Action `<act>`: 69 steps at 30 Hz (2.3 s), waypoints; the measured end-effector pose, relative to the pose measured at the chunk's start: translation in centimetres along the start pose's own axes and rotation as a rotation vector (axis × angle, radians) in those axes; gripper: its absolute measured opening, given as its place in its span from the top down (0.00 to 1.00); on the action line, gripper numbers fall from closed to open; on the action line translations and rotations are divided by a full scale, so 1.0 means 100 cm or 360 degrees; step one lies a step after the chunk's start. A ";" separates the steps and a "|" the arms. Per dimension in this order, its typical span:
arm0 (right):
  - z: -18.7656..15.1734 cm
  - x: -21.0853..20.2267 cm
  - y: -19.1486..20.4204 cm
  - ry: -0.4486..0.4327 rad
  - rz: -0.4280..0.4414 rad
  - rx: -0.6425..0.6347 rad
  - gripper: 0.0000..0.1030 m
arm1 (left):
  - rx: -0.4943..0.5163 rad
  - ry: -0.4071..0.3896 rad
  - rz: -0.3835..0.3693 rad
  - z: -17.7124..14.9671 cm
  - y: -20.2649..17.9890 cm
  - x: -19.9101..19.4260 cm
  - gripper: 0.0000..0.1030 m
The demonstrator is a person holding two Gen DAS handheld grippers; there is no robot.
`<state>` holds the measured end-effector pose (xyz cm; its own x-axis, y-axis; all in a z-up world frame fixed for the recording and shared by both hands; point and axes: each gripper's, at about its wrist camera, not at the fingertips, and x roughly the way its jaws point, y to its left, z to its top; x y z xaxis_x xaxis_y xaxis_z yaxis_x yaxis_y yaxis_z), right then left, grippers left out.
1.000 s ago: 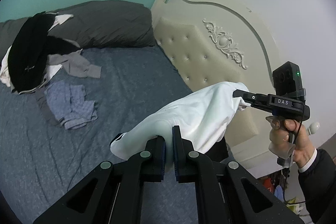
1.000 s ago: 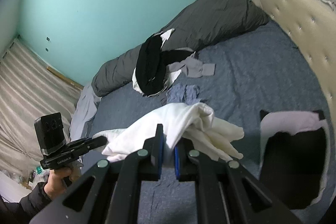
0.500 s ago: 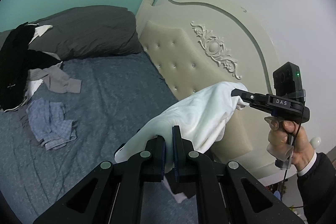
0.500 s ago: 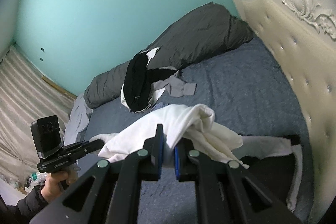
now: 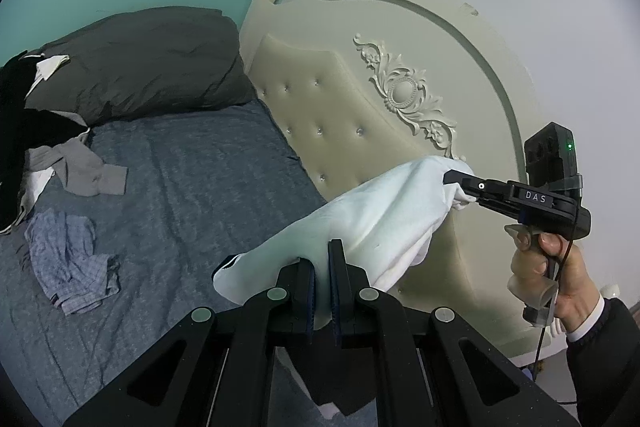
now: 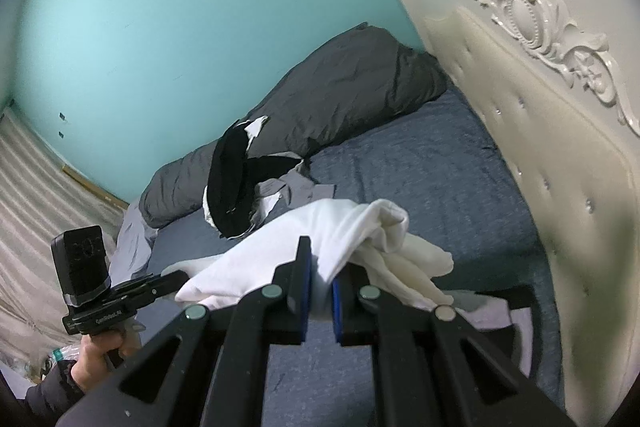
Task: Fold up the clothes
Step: 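Carry the folded white polo with both grippers toward the clothes stack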
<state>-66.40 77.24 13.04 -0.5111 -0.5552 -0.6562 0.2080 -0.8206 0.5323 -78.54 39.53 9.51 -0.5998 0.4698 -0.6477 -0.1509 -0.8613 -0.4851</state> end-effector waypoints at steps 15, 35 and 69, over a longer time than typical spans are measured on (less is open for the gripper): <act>0.030 0.000 -0.053 -0.0049 -0.0093 0.0037 0.93 | 0.0019 0.0055 -0.0021 0.031 -0.015 0.057 0.94; -0.035 -0.002 -0.119 0.0112 -0.0225 0.0145 0.92 | 0.0075 0.0334 -0.0047 -0.045 -0.034 0.126 0.94; -0.185 -0.037 -0.133 0.0263 -0.0243 0.0268 0.92 | 0.0170 0.0475 -0.0065 -0.176 -0.061 0.105 0.94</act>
<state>-51.81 87.71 -1.46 -0.3802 -0.4526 -0.8066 -0.0098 -0.8701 0.4928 -70.09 53.10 -4.73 -0.3369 0.5266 -0.7805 -0.2611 -0.8487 -0.4599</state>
